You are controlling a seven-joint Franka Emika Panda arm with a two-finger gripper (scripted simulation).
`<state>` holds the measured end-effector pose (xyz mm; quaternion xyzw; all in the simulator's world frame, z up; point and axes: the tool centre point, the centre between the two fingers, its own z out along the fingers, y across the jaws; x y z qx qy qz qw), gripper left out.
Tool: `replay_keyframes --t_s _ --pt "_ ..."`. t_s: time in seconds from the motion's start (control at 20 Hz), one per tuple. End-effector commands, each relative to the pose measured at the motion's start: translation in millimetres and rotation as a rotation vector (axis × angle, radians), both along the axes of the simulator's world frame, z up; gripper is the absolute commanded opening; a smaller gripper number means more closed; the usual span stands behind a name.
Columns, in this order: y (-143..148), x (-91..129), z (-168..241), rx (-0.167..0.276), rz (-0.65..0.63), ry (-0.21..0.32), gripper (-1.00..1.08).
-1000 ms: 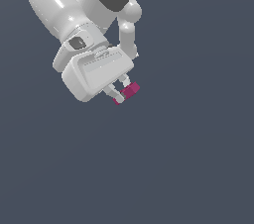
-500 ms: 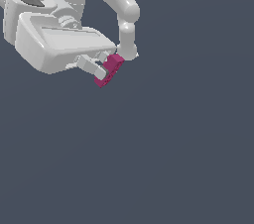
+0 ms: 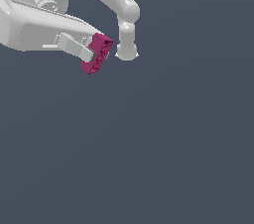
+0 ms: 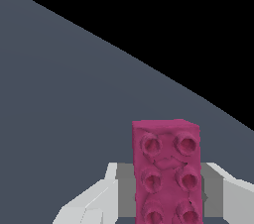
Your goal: Pick up the object and move it to a goal position.
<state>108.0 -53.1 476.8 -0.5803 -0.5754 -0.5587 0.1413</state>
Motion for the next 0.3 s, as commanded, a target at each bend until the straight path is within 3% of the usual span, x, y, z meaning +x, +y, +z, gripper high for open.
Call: replay_keyframes --t_s 0.0,0.25 --pt "-1.0 0.0 3.6 0.005 0.009 -0.008 -1.0" --pt "-0.1 0.3 3.4 0.004 0.009 -0.006 -1.0"
